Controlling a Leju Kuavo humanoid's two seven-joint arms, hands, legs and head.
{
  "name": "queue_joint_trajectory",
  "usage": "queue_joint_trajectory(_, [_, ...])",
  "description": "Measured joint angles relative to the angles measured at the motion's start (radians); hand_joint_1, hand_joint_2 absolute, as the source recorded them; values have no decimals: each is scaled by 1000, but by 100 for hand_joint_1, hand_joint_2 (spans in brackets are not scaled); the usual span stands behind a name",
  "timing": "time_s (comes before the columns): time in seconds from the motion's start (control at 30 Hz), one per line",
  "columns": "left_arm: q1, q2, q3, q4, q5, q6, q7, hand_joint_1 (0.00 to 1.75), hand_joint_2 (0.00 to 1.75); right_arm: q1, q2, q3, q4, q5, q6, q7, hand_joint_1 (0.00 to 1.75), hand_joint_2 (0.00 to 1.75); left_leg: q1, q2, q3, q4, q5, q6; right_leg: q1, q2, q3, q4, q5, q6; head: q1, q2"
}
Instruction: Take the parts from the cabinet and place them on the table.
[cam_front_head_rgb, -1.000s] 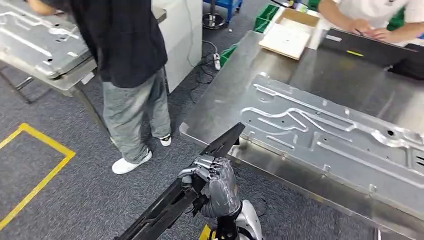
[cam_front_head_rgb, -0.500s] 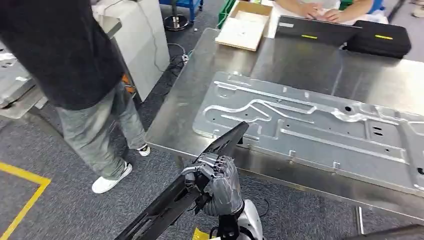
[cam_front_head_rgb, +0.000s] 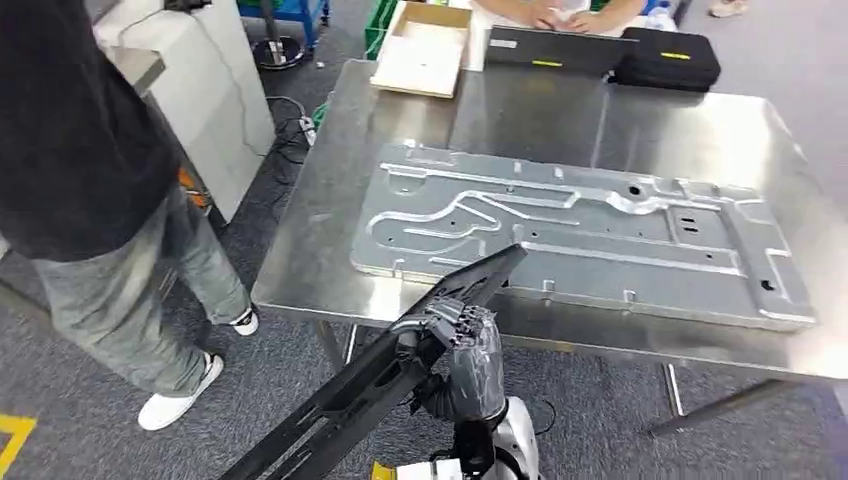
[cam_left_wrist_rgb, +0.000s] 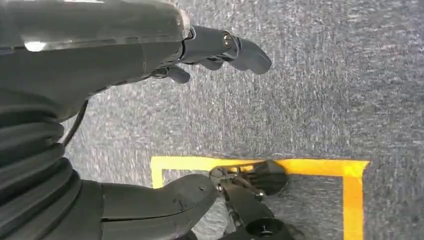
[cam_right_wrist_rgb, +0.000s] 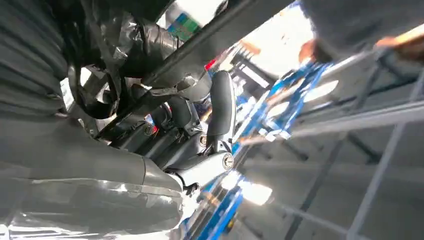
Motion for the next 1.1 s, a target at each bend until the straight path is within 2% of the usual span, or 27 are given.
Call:
queue_joint_trajectory(0.03, [-1, 0, 0, 0, 0, 0, 0, 0, 175, 2, -4, -10, 0, -1, -3, 7, 175, 175, 0, 8, 1, 0, -2, -2, -3, -2, -5, 7, 12, 3, 0, 0])
queue_joint_trajectory(0.07, [-1, 0, 0, 0, 0, 0, 0, 0, 175, 4, -8, -27, 0, -3, -7, 16, 175, 175, 0, 14, 3, 0, -4, -4, -6, -4, 17, -39, 48, 5, 0, 0])
queue_joint_trajectory(0.1, [-2, 0, 0, 0, 1, -1, 0, 0, 175, 5, -10, -41, 0, -4, -10, 22, 175, 175, 1, 17, 8, 0, -6, -6, -8, -6, 60, -116, 91, 5, 0, 0])
queue_joint_trajectory(0.13, [-2, -2, 0, 0, 1, -1, 0, 0, 175, 5, -12, -58, 0, -5, -13, 27, 175, 175, 1, 19, 13, 0, -9, -10, -8, -10, 116, -218, 136, 1, 0, 0])
queue_joint_trajectory(0.17, [-2, -3, 0, 0, 1, -1, 0, 0, 175, 5, -15, -72, -3, -5, -14, 27, 175, 175, 2, 22, 17, -1, -12, -14, -6, -19, 152, -292, 138, -5, 0, 0])
queue_joint_trajectory(0.2, [-3, -4, 0, 0, 1, -1, 0, 0, 175, 5, -16, -82, -3, -5, -14, 28, 175, 175, -6, 22, 15, 2, -14, -21, 3, -22, 154, -296, 137, -11, 0, 0])
queue_joint_trajectory(0.3, [-2, -5, 0, 0, 1, -1, 0, 0, 175, 6, -21, -101, -5, -6, -17, 29, 175, 175, -1, 25, 21, -9, -13, -40, 10, -13, 151, -292, 132, -25, 0, 0])
queue_joint_trajectory(0.33, [-4, -5, 0, 0, 1, -1, -1, 0, 175, 6, -22, -107, -6, -6, -19, 29, 175, 175, -2, 26, 25, -11, -15, -47, 7, -11, 156, -303, 135, -33, 0, 0])
queue_joint_trajectory(0.37, [-4, -4, 0, 0, 1, -1, -1, 0, 175, 7, -23, -117, -9, -5, -22, 36, 175, 175, 2, 13, 19, 11, -33, -50, -1, -11, 166, -314, 140, -42, 0, 0])
queue_joint_trajectory(0.4, [-4, -4, 0, 0, 1, -1, -2, 0, 175, 5, -24, -127, -11, -4, -30, 46, 175, 175, 2, 2, -5, 64, -67, -49, -2, -11, 169, -316, 139, -51, -2, 0])
queue_joint_trajectory(0.47, [-1, -5, 0, 0, -1, -3, -2, 0, 175, 3, -32, -166, -11, -3, -45, 68, 175, 175, 2, -9, -85, 223, -139, -51, 1, -9, 170, -316, 136, -57, -2, 0])
queue_joint_trajectory(0.5, [2, -5, 0, 0, -2, -4, -2, 0, 175, 2, -45, -197, -11, -6, -48, 74, 175, 175, 2, -9, -124, 292, -158, -53, 4, -7, 170, -315, 135, -58, -1, 0])
queue_joint_trajectory(0.53, [5, -5, 0, 0, -3, -6, -1, 0, 175, -2, -59, -229, -11, -6, -48, 82, 175, 175, 2, -9, -139, 310, -149, -52, 6, -4, 171, -314, 134, -58, -1, 0])
queue_joint_trajectory(0.57, [5, -5, 0, 0, -3, -5, 2, 0, 175, -10, -74, -268, -10, -4, -47, 92, 175, 175, 2, -9, -132, 283, -117, -50, 6, 0, 172, -313, 133, -56, -2, 0])
queue_joint_trajectory(0.6, [5, -5, 0, 0, -5, -6, 4, 0, 175, -25, -89, -307, -6, 0, -44, 103, 175, 175, 2, -9, -108, 223, -75, -47, 6, 2, 173, -309, 131, -54, -2, 0])
queue_joint_trajectory(0.63, [4, -5, 0, 0, -10, -6, 7, 0, 175, -49, -120, -370, 5, 6, -31, 119, 175, 175, 1, -11, -66, 126, -19, -41, 6, 6, 175, -304, 127, -49, -2, 0])
queue_joint_trajectory(0.67, [4, -5, 0, 0, -11, -6, 9, 0, 175, -77, -151, -424, 20, 15, -12, 131, 175, 175, 0, -16, -29, 40, 17, -31, 5, 7, 174, -299, 122, -44, -1, 0])
queue_joint_trajectory(0.7, [3, -4, 0, 0, -11, -8, 12, 0, 175, -108, -181, -469, 42, 26, 9, 140, 175, 175, -5, -22, -22, 20, 1, -28, 13, 8, 169, -290, 118, -36, -1, 0])
queue_joint_trajectory(0.8, [3, -6, 0, 0, -11, -21, 12, 0, 175, -197, -281, -603, 133, 53, 84, 152, 175, 175, -12, -23, -28, 20, 7, -15, 5, 9, 163, -295, 126, -15, -1, 0])
queue_joint_trajectory(0.83, [3, -8, 0, 0, -11, -23, 10, 0, 175, -219, -307, -640, 156, 55, 95, 151, 175, 175, -6, -23, -25, 10, 14, -5, 6, 9, 164, -296, 126, -8, -1, 0])
queue_joint_trajectory(0.87, [2, -10, 0, 0, -11, -23, 10, 0, 175, -232, -325, -666, 170, 59, 98, 150, 175, 175, -2, -22, -21, 1, 20, 2, 0, 4, 163, -289, 118, -3, -1, 0])
queue_joint_trajectory(0.9, [2, -10, 0, 0, -11, -23, 9, 0, 175, -248, -343, -688, 183, 63, 98, 148, 175, 175, -2, -21, -19, -2, 21, 7, -1, 1, 147, -249, 88, 2, 0, 0])
queue_joint_trajectory(0.97, [1, -10, 0, 0, -12, -28, 6, 0, 175, -275, -364, -708, 206, 90, 120, 175, 175, 175, -2, -16, -20, -1, 20, 9, -4, 1, 70, -96, 14, 12, -1, 0])
queue_joint_trajectory(1.0, [-1, -10, 0, 0, -14, -37, 1, 0, 175, -291, -387, -713, 233, 98, 165, 196, 175, 175, -3, -15, -20, -1, 19, 10, -6, 0, 33, -27, -8, 16, -1, 0])
queue_joint_trajectory(1.03, [-3, -10, -1, 0, -17, -48, -7, 0, 175, -317, -422, -713, 271, 92, 245, 210, 175, 175, -3, -15, -19, 1, 18, 10, -10, -1, 10, 10, -7, 20, -1, 0])
queue_joint_trajectory(1.07, [-5, -10, -2, 0, -21, -59, -15, 0, 175, -360, -465, -713, 319, 81, 344, 222, 175, 175, -2, -15, -19, 3, 17, 9, -15, -2, 12, -5, 18, 23, -1, 0])
queue_joint_trajectory(1.1, [-6, -11, -3, 0, -23, -66, -22, 0, 175, -415, -505, -712, 371, 79, 423, 235, 175, 175, -2, -16, -19, 5, 14, 7, -20, -4, 33, -61, 60, 26, -1, 0])
